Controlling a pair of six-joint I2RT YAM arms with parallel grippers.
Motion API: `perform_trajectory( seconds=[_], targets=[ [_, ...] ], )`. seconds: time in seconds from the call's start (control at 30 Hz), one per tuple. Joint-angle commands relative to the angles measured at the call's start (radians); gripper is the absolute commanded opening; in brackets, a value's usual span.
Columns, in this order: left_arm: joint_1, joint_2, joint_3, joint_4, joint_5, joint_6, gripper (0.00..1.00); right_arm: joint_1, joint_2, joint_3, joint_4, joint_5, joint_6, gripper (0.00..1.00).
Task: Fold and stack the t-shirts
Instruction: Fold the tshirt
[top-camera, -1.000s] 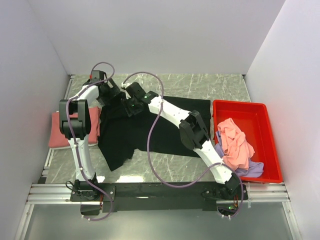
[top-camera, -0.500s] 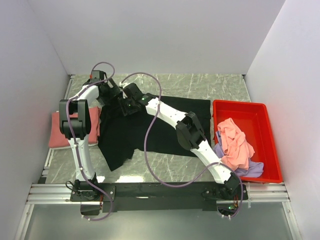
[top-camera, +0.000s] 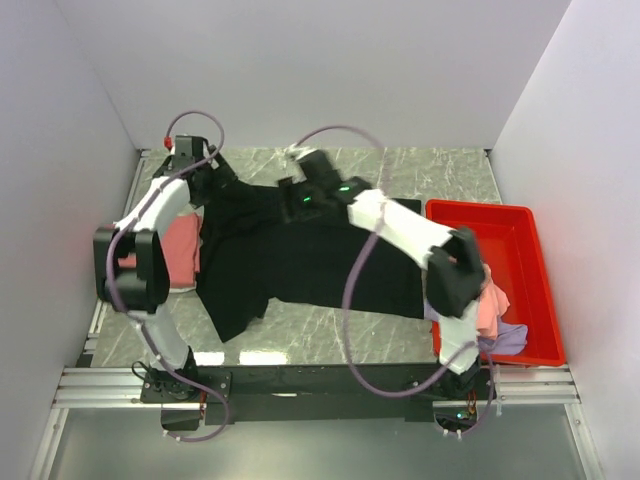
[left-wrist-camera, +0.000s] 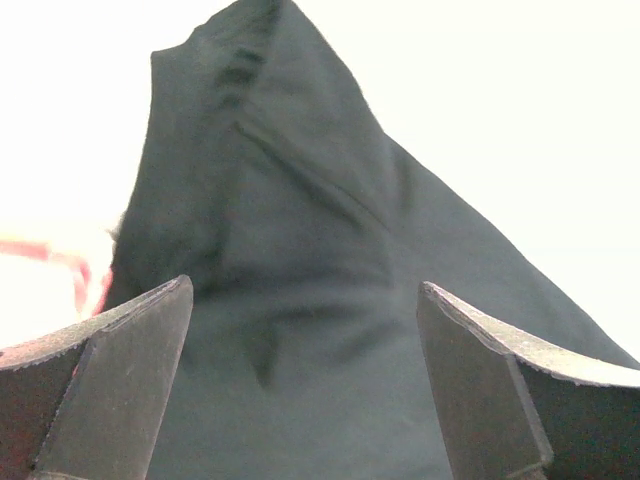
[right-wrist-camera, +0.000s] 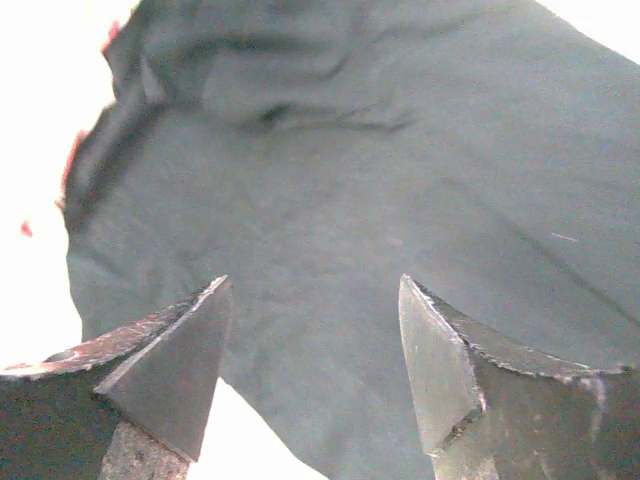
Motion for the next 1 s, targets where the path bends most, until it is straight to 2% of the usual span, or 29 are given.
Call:
perform_trajectory(
  seconds=[0.0,0.17,0.33,0.6,0.8,0.97],
  targets=[
    [-0.104,-0.162,-0.092,0.011,-0.113,-0.066,0.99,-0.083,-0.174,-0.131,0.081,0.065,0.062,0.74],
    [-0.303,-0.274,-0.31,0.062,-0.18,-0.161,0.99,-0.263,-0.358,-0.392,0.161,0.029,0.171,0.79],
    [-0.342,-0.274,-0.399,0.114,-0.202,-0.212,1.0,-0.381,-0.479,-0.521,0.236,-0.006,0.187,0.79],
    [-0.342,-0.124,-0.321,0.103,-0.301,-0.191,0.65,-0.392,-0.526,-0.575,0.249,-0.024,0.157,0.79],
    [-0.331,-0.03,-0.261,0.106,-0.312,-0.18,0.54,-0.403,-0.543,-0.589,0.248,-0.006,0.153,0.79],
    [-0.322,0.008,-0.221,0.114,-0.352,-0.177,0.54,-0.406,-0.535,-0.583,0.242,0.0,0.142,0.79]
  ],
)
